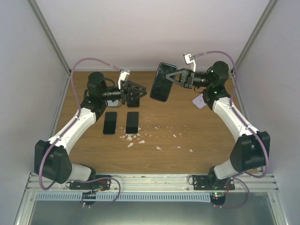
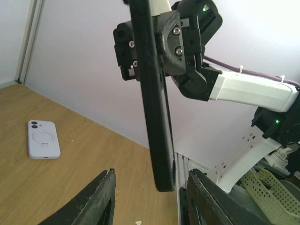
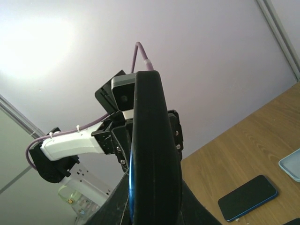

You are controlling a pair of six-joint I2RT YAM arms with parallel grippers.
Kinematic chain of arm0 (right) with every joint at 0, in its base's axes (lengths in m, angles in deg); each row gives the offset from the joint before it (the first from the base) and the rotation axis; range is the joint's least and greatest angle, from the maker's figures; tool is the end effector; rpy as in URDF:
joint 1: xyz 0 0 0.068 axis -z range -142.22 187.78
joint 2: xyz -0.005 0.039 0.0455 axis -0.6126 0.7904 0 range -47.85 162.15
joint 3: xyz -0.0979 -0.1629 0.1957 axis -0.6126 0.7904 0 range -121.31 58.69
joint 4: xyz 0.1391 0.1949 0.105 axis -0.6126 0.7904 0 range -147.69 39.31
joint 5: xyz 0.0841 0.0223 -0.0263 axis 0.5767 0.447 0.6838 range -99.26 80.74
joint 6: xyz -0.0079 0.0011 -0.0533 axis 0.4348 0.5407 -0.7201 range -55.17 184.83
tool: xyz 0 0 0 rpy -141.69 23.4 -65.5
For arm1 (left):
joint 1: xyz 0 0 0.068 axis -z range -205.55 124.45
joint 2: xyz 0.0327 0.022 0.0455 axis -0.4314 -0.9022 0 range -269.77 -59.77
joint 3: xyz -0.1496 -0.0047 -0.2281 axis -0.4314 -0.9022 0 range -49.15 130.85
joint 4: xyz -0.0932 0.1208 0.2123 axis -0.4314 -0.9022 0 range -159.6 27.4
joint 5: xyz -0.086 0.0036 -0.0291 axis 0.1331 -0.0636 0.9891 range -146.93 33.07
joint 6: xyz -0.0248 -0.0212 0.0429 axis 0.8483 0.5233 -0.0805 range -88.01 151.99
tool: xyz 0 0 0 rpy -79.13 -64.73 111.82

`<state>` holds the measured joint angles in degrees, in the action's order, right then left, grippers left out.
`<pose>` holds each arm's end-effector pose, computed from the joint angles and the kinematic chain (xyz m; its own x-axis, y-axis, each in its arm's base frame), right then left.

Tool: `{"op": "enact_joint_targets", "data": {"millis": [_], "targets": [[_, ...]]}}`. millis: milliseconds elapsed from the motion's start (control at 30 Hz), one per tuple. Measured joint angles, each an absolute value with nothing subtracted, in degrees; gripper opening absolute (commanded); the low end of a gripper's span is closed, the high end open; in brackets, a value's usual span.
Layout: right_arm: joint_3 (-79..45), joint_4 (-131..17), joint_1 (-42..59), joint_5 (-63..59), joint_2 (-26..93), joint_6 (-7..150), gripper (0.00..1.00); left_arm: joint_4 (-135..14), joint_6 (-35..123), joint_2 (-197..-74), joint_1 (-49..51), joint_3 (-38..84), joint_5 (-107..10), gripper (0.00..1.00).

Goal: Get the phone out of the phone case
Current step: Adjust the phone.

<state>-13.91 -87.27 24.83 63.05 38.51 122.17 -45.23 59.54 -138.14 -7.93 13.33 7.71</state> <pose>0.3208 0.1085 0.4000 -0.6662 0.1092 -0.7377 -0.7424 -0.0025 0.6700 0.2839 -0.1238 0.3650 -0.4363 -0.0691 -0.8971 0.8897 0.1157 -0.4416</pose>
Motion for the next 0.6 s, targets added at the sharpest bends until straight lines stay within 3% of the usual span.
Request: {"op": "enact_joint_targets", "data": {"millis": [367,600], "targets": [[-13.23,-89.13,24.83,64.32,37.55,123.24,0.00,-48.25,56.35,-138.14,-5.85,13.22,7.99,0.42],[-12.86,-89.77,24.83,64.41,37.51,123.70,0.01,-49.52,54.95,-138.16,-5.04,13.22,7.47,0.36]]}}
